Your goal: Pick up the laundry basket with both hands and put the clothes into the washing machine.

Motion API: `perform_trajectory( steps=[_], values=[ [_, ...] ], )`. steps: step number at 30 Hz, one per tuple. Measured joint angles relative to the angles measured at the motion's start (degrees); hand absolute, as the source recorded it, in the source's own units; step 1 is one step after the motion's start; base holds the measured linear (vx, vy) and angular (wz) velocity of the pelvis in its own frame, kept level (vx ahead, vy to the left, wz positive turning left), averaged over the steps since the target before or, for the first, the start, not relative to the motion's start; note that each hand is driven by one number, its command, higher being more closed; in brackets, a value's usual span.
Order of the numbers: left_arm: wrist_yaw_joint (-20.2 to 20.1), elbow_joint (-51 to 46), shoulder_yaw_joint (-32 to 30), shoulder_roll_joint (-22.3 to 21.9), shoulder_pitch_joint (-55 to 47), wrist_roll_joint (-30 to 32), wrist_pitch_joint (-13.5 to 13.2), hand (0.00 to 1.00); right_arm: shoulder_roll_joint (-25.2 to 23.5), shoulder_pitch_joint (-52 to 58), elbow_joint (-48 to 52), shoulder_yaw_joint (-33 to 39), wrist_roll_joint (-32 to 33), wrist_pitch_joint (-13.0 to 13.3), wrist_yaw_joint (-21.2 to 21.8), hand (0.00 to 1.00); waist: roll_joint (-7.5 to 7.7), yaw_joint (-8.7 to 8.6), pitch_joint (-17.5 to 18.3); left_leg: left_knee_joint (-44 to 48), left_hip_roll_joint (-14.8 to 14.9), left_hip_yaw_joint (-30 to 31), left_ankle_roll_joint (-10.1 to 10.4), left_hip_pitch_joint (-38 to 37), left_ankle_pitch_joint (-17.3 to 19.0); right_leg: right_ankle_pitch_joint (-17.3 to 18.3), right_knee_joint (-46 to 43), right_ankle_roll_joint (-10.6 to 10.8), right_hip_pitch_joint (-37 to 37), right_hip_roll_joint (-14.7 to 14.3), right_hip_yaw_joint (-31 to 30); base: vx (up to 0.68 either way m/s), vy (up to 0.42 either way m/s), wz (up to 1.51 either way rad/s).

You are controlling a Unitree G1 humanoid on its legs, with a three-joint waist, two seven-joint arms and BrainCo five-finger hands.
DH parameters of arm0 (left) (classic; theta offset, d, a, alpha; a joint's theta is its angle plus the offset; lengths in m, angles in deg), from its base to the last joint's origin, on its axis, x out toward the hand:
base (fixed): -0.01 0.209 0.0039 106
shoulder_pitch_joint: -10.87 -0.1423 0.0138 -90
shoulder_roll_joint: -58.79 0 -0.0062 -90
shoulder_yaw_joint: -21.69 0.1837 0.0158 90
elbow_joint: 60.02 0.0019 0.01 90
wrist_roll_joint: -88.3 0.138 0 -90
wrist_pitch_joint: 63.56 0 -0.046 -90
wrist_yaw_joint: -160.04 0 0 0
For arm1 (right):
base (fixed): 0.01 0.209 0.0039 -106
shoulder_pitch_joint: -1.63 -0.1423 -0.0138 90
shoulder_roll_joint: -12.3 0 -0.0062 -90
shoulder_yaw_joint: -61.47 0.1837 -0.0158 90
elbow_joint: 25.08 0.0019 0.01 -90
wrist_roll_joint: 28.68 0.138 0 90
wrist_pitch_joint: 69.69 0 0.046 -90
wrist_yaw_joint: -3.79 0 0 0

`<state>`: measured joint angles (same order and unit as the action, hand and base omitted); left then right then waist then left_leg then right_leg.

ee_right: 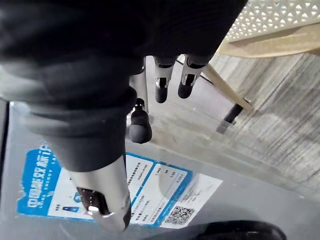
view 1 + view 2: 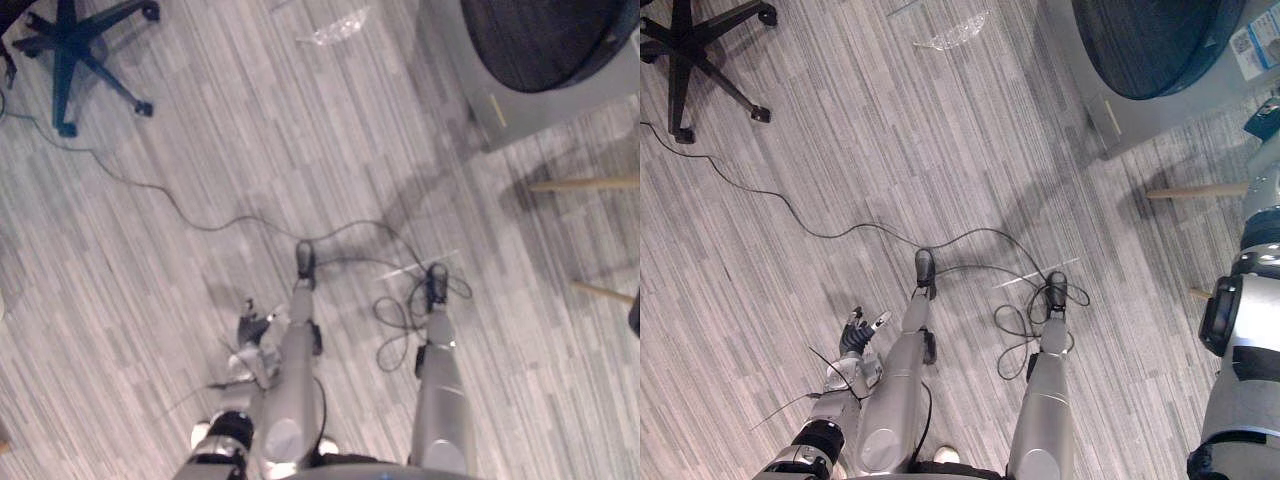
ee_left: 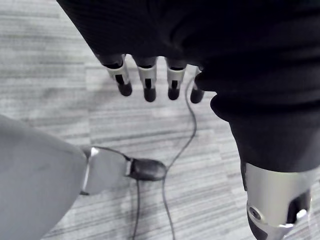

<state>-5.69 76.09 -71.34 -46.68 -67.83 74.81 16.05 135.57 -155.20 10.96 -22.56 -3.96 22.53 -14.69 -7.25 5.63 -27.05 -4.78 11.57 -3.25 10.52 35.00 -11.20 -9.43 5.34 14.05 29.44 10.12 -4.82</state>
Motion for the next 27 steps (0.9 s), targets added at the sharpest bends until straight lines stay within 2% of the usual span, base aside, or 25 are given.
perform_trajectory(
  steps=[1, 2, 3, 4, 5, 6, 7, 8, 9, 10, 11, 12, 13, 14, 16, 17, 19, 20, 21, 24, 26, 27],
  values=[
    [0.3, -0.3, -0.1, 0.0, 0.1, -0.2, 0.0, 0.00, -1.0, 1.6, 2.8, 0.0, 0.4, 0.0, -0.2, 0.00, -0.12, -0.28, 0.1, 0.0, 0.6, 0.1, 0.1, 0.3, 0.1, -0.4, 0.0, -0.4, 0.0, -0.2, 0.1, -0.04, -0.025, -0.07],
    [0.7, -1.2, -0.1, 0.0, 0.2, -0.6, -0.2, 0.00, -1.3, 2.5, 3.7, 0.4, 0.8, 0.0, -0.6, 0.00, -0.11, -0.28, 0.1, -0.2, 1.0, -0.1, 2.4, 0.1, 1.8, -1.2, 0.3, -1.5, -0.4, -0.4, 0.8, -0.03, -0.012, 0.13],
    [0.8, -1.3, 0.0, 0.1, 0.8, -0.6, -0.2, 0.00, -1.3, 2.9, 3.8, 1.0, 1.2, 0.0, -0.8, 0.00, 0.07, -0.34, 0.1, 0.4, 0.5, 0.1, 2.1, 0.1, 1.5, -1.4, 0.3, -1.9, -0.3, 0.4, 1.3, -0.03, 0.012, 0.01],
    [0.9, -1.0, -1.2, -0.6, 1.1, -0.7, -0.1, 0.00, -2.7, 4.2, 7.3, 1.2, 1.9, 0.0, -1.4, 0.00, -0.18, 0.28, 0.2, 2.2, 0.5, 2.1, 0.4, 0.3, 0.1, -1.3, 0.3, -1.2, -0.2, -0.7, 1.3, -0.03, -0.005, -0.18],
    [1.0, -0.6, -2.1, -0.6, 1.0, -0.7, -0.1, 0.00, -4.3, 5.2, 10.0, 1.2, 1.9, 0.0, -1.6, 0.00, -0.18, -0.06, 0.2, 2.3, 0.9, 2.5, -0.5, 0.4, -1.1, -1.4, 0.3, -1.2, -0.2, -1.4, 1.2, -0.05, -0.013, -0.30],
    [1.1, -0.8, -2.5, -0.9, 1.1, -1.0, -0.1, 0.00, -6.4, 7.5, 15.1, 1.3, 2.5, 0.1, -2.9, 0.00, -0.26, -0.15, 0.2, 2.5, 1.9, 2.6, 1.0, 1.0, -0.1, -2.0, 0.3, -2.0, -0.3, -2.0, 1.5, -0.04, -0.020, -0.11],
    [1.1, -1.1, -2.5, -0.9, 1.2, -1.0, -0.1, 0.00, -6.5, 7.6, 15.1, 1.5, 2.5, 0.1, -3.1, 0.00, -0.26, -0.11, 0.2, 2.5, 2.1, 2.5, 1.9, 1.1, 0.6, -2.2, 0.3, -2.2, -0.3, -2.0, 1.6, -0.05, 0.016, 0.28],
    [1.1, -1.3, -2.7, -0.9, 2.2, -1.1, -0.2, 0.00, -6.7, 8.6, 16.2, 3.1, 3.1, 0.3, -4.2, 0.00, -0.06, -0.19, 0.2, 3.9, 1.3, 2.5, 2.9, 1.5, 1.3, -2.2, 0.4, -2.9, -0.1, -0.8, 2.6, -0.02, 0.022, 0.15],
    [1.2, -0.3, -4.3, -2.0, 2.1, -1.1, 0.0, 0.00, -8.4, 9.1, 18.7, 3.5, 4.1, 0.5, -4.7, 0.00, -0.28, 0.41, 0.3, 6.5, 0.9, 4.0, 1.4, 1.3, 0.3, -1.9, 0.4, -2.2, 0.0, -1.7, 2.1, -0.03, 0.000, -0.04],
    [1.4, 0.4, -5.6, -2.3, 2.0, -1.1, 0.1, 0.00, -10.1, 10.4, 22.1, 3.5, 4.5, 0.6, -5.0, 0.00, -0.32, 0.15, 0.3, 5.8, 1.5, 4.5, -0.2, 1.4, -0.5, -2.1, 0.4, -1.9, 0.0, -2.5, 1.5, -0.03, -0.024, -0.27],
    [1.9, 0.5, -6.2, -2.6, 1.8, -1.1, 0.1, 0.00, -11.0, 12.9, 25.2, 3.5, 4.6, 1.7, -5.3, 0.00, -0.60, 0.11, 0.5, 4.8, 2.0, 4.6, 0.6, 1.2, 0.1, -2.5, 0.4, -2.4, 0.0, -3.1, 1.8, -0.02, -0.030, -0.07],
    [2.1, 0.5, -6.2, -2.5, 1.9, -1.1, 0.1, 0.00, -11.3, 14.1, 26.4, 3.5, 4.6, 2.2, -5.3, 0.00, -0.60, 0.08, 0.5, 4.5, 2.4, 4.4, 2.2, 1.3, 1.3, -3.1, 0.4, -3.2, 0.0, -3.2, 2.2, -0.02, 0.017, 0.23],
    [2.3, 0.9, -6.5, -2.6, 2.6, -1.1, 0.2, 0.00, -12.4, 16.2, 29.0, 3.9, 4.8, 3.2, -5.5, 0.00, -0.50, 0.00, 0.5, 6.6, 1.6, 5.2, 1.5, 1.8, 0.7, -2.8, 0.4, -3.4, 0.3, -2.3, 3.0, -0.02, 0.027, -0.05],
    [2.3, 1.5, -7.3, -3.1, 2.4, -1.1, 0.3, 0.00, -13.8, 17.2, 32.2, 3.8, 5.4, 3.6, -5.4, 0.00, -0.69, 0.72, 0.6, 7.3, 1.6, 6.1, 0.5, 1.9, 0.2, -2.9, 0.4, -3.2, 0.7, -3.4, 2.2, -0.04, 0.011, -0.24],
    [2.4, 1.7, -8.7, -3.9, 2.7, -1.0, 0.8, 0.00, -15.8, 20.7, 42.4, -1.1, 5.6, 6.8, -0.7, 0.00, -1.31, 1.03, 1.0, 6.6, 2.6, 6.1, 0.5, 2.1, 0.5, -3.4, 0.4, -3.5, 1.0, -4.5, 1.8, -0.04, -0.026, -0.23],
    [2.4, 1.4, -8.7, -3.9, 3.0, -0.9, 0.6, 0.00, -16.5, 20.9, 48.0, -7.6, 5.4, 9.0, 3.3, 0.00, -1.34, 1.98, 1.2, 6.1, 3.4, 6.0, 2.6, 1.6, 2.2, -4.0, 0.5, -4.6, 0.9, -4.9, 2.7, -0.02, 0.000, 0.22],
    [2.4, 1.8, -8.7, -4.8, 4.5, -0.4, 1.2, 0.00, -19.5, 21.4, 54.0, -14.6, 4.8, 10.9, 8.5, 0.00, -0.88, 4.27, 2.7, 8.2, 1.9, 8.1, 1.6, 2.0, 1.5, -3.1, 0.4, -5.1, 1.0, -4.7, 3.8, -0.01, 0.013, 0.32],
    [2.4, 1.8, -8.7, -4.9, 4.4, -0.4, 1.2, 0.00, -21.3, 21.9, 54.7, -15.6, 4.7, 11.2, 9.2, 0.00, -0.74, 5.02, 3.4, 7.2, 2.0, 8.9, 0.4, 1.7, 0.8, -3.3, 0.4, -4.9, 1.0, -5.0, 3.8, 0.00, 0.016, 0.43],
    [2.5, 1.7, -8.9, -4.5, 4.3, -0.4, 1.2, 0.00, -25.7, 24.2, 55.3, -16.5, 4.3, 11.7, 10.4, 0.00, 0.08, 5.24, 4.3, 5.7, 1.7, 9.4, 0.1, 1.7, 0.6, -3.0, 0.4, -4.7, 0.5, -4.8, 5.1, -0.01, 0.021, 0.38],
    [3.2, 1.8, -8.9, -3.5, 4.0, -0.3, 1.4, 0.00, -29.2, 31.1, 55.5, -16.4, 3.8, 12.0, 11.1, 0.00, 2.52, 5.64, 5.3, 4.1, 1.0, 9.7, 0.1, 1.7, 0.6, -2.3, 0.5, -4.0, 0.3, -3.7, 5.9, 0.00, 0.071, 0.40],
    [3.6, 1.8, -9.2, -2.5, 2.9, 0.7, 1.7, 0.00, -32.8, 40.2, 55.6, -15.9, 3.2, 12.0, 11.1, 0.00, 4.82, 5.17, 6.3, 2.9, -0.7, 9.5, 0.0, 1.3, 0.5, -2.0, 0.4, -3.6, 0.2, -2.0, 5.9, 0.01, 0.074, 0.22],
    [3.6, 1.8, -9.6, -2.2, 2.7, 0.8, 1.8, 0.00, -34.2, 42.7, 55.6, -15.8, 2.8, 12.0, 11.1, 0.00, 5.27, 4.70, 6.2, 2.7, -1.0, 9.4, -0.2, 1.0, 0.2, -1.9, 0.4, -3.4, -0.1, -1.6, 5.6, 0.01, 0.092, 0.10]
  ],
)
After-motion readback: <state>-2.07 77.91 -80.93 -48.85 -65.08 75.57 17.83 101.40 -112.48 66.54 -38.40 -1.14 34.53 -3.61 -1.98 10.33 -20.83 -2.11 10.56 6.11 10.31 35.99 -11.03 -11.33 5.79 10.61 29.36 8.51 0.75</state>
